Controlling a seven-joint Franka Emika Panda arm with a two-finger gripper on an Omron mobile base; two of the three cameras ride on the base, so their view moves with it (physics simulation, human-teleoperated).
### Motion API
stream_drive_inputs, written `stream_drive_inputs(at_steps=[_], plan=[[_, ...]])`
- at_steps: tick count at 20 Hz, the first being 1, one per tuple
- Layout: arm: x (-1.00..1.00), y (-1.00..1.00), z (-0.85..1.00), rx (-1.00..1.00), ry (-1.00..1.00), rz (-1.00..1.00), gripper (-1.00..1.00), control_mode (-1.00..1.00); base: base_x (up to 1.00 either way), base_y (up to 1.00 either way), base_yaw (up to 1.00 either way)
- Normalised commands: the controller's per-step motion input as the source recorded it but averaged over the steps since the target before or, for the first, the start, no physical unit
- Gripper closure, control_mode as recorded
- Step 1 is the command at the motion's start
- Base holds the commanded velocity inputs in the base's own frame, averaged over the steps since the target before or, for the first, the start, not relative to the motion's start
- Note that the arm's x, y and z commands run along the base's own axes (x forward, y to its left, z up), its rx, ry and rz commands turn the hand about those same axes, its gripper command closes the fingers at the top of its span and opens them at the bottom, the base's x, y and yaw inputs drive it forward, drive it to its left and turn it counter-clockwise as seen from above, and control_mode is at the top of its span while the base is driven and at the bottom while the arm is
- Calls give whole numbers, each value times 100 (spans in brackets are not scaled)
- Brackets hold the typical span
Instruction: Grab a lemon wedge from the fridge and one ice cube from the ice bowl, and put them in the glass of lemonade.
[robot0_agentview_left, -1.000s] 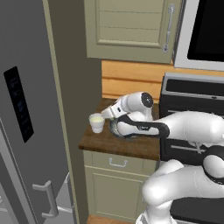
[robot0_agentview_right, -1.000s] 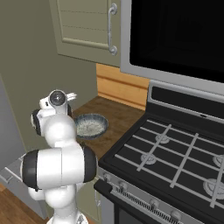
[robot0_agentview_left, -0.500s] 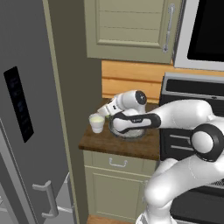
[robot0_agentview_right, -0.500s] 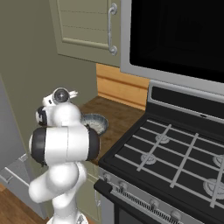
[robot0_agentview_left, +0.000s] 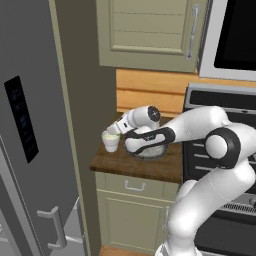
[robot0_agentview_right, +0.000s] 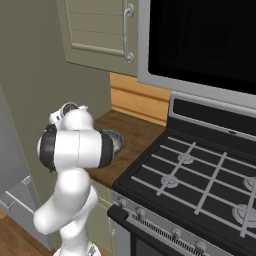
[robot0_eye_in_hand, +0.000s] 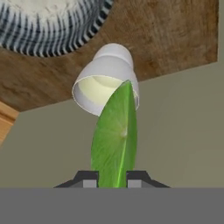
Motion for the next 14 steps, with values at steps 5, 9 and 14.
stream_drive_inputs(at_steps=[5,9,14], plan=[[4,0,-3,0,0,8,100,-100,0,0,0],[14,0,0,0,0,11,100,-100,0,0,0],[32,0,-11,0,-2,8,100,-100,0,0,0]])
